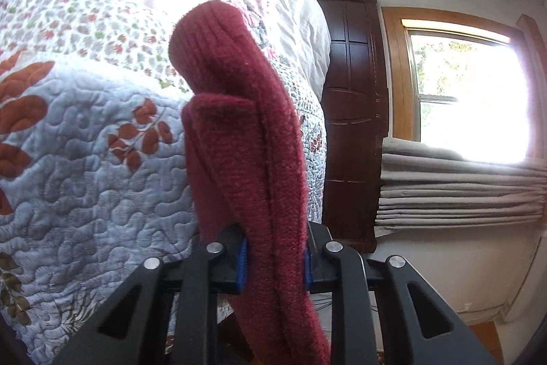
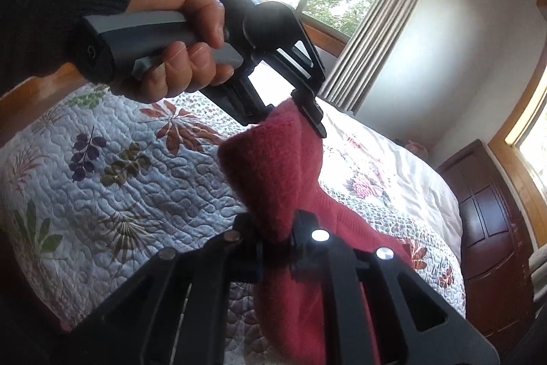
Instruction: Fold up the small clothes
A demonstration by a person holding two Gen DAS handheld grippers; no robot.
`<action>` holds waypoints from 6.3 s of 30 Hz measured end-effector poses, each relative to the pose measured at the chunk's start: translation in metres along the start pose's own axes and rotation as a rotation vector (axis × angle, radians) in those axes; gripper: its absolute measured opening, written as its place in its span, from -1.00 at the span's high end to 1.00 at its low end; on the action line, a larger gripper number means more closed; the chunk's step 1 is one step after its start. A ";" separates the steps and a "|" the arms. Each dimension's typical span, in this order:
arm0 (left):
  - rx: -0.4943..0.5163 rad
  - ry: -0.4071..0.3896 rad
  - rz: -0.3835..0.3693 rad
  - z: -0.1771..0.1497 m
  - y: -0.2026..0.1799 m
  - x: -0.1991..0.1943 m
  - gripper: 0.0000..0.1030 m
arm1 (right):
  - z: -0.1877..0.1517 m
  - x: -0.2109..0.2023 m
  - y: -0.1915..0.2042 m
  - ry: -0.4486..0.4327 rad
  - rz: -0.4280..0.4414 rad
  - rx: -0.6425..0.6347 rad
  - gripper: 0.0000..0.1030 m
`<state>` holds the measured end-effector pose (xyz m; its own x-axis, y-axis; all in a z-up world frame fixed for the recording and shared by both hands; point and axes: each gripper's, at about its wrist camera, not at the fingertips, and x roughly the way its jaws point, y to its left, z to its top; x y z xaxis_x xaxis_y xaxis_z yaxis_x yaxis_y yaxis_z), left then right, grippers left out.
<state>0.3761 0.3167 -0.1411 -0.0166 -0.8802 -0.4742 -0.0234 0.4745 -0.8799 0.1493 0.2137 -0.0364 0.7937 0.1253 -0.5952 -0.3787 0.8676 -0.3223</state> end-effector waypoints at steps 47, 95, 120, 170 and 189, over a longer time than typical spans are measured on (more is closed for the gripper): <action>0.104 0.155 0.413 -0.021 -0.125 0.301 -0.50 | -0.270 0.049 -0.235 0.094 0.350 0.937 0.75; 0.249 0.134 0.331 -0.184 -0.066 0.245 -0.72 | -0.238 0.187 -0.355 0.286 0.838 0.885 0.04; 0.189 -0.075 0.185 -0.181 -0.068 0.163 -0.75 | -0.305 0.148 -0.321 0.440 0.936 0.893 0.78; 0.424 -0.077 0.711 -0.181 -0.077 0.144 -0.92 | -0.264 0.126 -0.384 0.397 0.641 0.921 -0.63; 0.087 -0.009 0.334 -0.162 0.013 0.148 -0.92 | -0.301 0.242 -0.436 0.466 0.982 1.047 -0.79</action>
<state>0.2116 0.1927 -0.2178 -0.0006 -0.6762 -0.7368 0.0670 0.7351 -0.6747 0.3636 -0.2785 -0.2616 0.1404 0.8578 -0.4944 0.0065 0.4986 0.8668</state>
